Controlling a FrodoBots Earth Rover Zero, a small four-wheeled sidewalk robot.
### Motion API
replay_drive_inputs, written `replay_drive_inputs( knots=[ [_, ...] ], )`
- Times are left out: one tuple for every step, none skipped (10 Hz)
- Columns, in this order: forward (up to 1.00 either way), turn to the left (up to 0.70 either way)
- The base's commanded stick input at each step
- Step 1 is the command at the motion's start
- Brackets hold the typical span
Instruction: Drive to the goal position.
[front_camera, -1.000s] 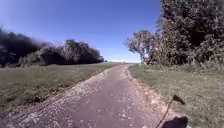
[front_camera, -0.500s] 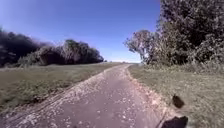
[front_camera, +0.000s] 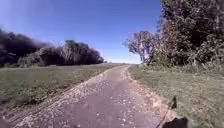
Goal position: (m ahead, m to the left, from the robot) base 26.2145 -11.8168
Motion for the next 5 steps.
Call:
replay_drive_inputs(
  knots=[
    [1.0, 0.0],
    [1.0, 0.0],
    [1.0, 0.0],
    [1.0, 0.0],
    [1.0, 0.0]
  ],
)
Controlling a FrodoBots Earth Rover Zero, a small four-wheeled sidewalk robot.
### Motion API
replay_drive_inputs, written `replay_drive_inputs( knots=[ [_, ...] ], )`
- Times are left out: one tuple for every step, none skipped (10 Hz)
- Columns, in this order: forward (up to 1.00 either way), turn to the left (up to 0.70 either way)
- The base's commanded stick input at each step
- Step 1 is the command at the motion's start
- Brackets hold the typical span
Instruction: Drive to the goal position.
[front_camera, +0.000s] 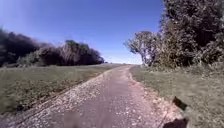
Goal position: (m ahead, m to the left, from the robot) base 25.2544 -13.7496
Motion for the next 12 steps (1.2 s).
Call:
replay_drive_inputs(
  knots=[
    [1.0, 0.0],
    [1.0, 0.0],
    [1.0, 0.0],
    [1.0, 0.0],
    [1.0, 0.0],
    [1.0, 0.0],
    [1.0, 0.0],
    [1.0, 0.0],
    [1.0, 0.0],
    [1.0, 0.0],
    [1.0, 0.0],
    [1.0, 0.0]
  ],
)
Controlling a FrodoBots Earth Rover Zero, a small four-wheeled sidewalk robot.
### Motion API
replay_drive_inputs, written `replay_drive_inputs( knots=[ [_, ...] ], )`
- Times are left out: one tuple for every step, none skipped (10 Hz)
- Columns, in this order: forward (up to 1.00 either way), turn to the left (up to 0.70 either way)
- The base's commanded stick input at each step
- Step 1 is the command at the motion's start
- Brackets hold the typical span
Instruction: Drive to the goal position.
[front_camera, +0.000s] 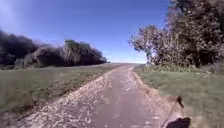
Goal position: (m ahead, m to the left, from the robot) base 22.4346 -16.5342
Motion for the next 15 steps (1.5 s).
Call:
replay_drive_inputs(
  knots=[
    [1.0, 0.0],
    [1.0, 0.0],
    [1.0, 0.0],
    [1.0, 0.0],
    [1.0, 0.0],
    [1.0, -0.02],
    [1.0, -0.07],
    [1.0, -0.12],
    [1.0, -0.25],
    [1.0, -0.38],
    [1.0, 0.0],
    [1.0, 0.0],
    [1.0, 0.0],
    [1.0, 0.0],
    [1.0, 0.0]
  ],
)
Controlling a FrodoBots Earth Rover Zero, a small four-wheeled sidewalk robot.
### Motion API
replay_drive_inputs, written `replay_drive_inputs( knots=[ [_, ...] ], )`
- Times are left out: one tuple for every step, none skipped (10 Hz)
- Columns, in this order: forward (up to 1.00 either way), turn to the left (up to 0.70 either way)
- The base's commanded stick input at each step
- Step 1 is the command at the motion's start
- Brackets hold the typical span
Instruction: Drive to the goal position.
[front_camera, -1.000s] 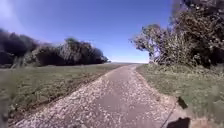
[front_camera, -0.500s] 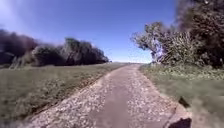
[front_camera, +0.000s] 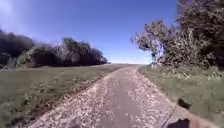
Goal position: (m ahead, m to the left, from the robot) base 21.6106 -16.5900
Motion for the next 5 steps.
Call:
replay_drive_inputs(
  knots=[
    [1.0, 0.0],
    [1.0, 0.0],
    [1.0, 0.0],
    [1.0, 0.0],
    [1.0, 0.0]
  ],
)
